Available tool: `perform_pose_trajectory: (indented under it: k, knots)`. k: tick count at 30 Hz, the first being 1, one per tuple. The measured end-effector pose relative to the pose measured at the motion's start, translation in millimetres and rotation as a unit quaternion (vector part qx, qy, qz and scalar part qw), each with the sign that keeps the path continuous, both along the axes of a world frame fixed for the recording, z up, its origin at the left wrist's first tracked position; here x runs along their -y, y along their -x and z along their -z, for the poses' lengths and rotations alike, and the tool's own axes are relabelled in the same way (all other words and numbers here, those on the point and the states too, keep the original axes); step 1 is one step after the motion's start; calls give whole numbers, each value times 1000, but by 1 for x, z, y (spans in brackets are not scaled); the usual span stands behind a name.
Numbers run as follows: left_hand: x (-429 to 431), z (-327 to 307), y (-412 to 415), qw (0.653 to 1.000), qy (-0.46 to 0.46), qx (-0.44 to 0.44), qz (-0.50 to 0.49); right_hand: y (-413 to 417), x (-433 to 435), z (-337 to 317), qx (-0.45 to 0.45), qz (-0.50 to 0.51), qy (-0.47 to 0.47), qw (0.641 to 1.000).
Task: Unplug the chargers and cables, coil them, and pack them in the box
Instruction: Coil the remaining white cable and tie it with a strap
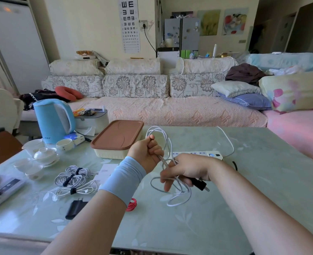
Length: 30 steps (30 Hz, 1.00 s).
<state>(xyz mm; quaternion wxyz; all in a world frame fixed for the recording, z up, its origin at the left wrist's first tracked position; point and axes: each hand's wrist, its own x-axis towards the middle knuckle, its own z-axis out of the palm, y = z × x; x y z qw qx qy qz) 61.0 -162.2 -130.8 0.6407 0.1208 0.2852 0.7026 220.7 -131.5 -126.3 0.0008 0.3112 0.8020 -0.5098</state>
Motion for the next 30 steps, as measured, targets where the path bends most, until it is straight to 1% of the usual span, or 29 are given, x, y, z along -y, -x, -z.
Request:
perform_pose_trajectory:
  k: [2, 3, 5, 6, 7, 8, 10, 11, 12, 13, 15, 18, 20, 22, 23, 25, 27, 28, 29, 30]
  knots:
    - [0, -2, 0, 998, 3, -54, -41, 1, -4, 6, -30, 37, 7, 999]
    - [1, -3, 1, 993, 2, -104, -59, 1, -4, 7, -63, 67, 17, 996]
    - [7, -3, -2, 971, -11, -232, -58, 3, -10, 11, -126, 131, 36, 983]
    - [10, -2, -3, 953, -15, -301, -38, 4, -12, 12, -152, 164, 51, 973]
    - [13, 0, -5, 928, -12, -372, -16, 5, -15, 12, -176, 196, 75, 962]
    - [15, 1, -7, 894, -3, -448, 4, 6, -18, 12, -202, 230, 101, 947]
    - [19, 4, -9, 806, 6, -592, 31, 6, -24, 11, -246, 291, 147, 913]
    - [21, 4, -9, 770, 1, -638, 33, 6, -28, 11, -260, 320, 159, 897]
    - [22, 4, -9, 752, -5, -658, 26, 6, -32, 12, -273, 349, 167, 881]
    - [23, 3, -7, 755, -6, -655, 10, 5, -34, 12, -287, 374, 176, 864]
    - [22, -1, -3, 785, 12, -618, -37, 2, -38, 14, -311, 411, 182, 838]
    - [20, -10, 6, 816, 38, -559, -141, 1, -40, 15, -307, 438, 158, 830]
    - [19, -12, 12, 860, 29, -469, -200, 3, -41, 16, -315, 448, 171, 819]
    - [18, -13, 17, 902, 44, -351, -247, 5, -42, 16, -332, 455, 203, 801]
    - [17, -13, 19, 917, 57, -291, -268, 6, -42, 16, -344, 461, 222, 787]
    - [14, -11, 26, 932, 83, -180, -302, 6, -42, 14, -373, 477, 262, 752]
    - [10, -5, 36, 937, 110, -96, -318, 6, -41, 11, -407, 482, 295, 717]
    - [8, -3, 38, 938, 125, -79, -313, 6, -40, 10, -420, 480, 303, 708]
    - [6, 0, 39, 939, 138, -86, -302, 7, -40, 9, -425, 477, 303, 707]
    - [3, 2, 38, 939, 145, -114, -291, 7, -39, 9, -422, 476, 298, 712]
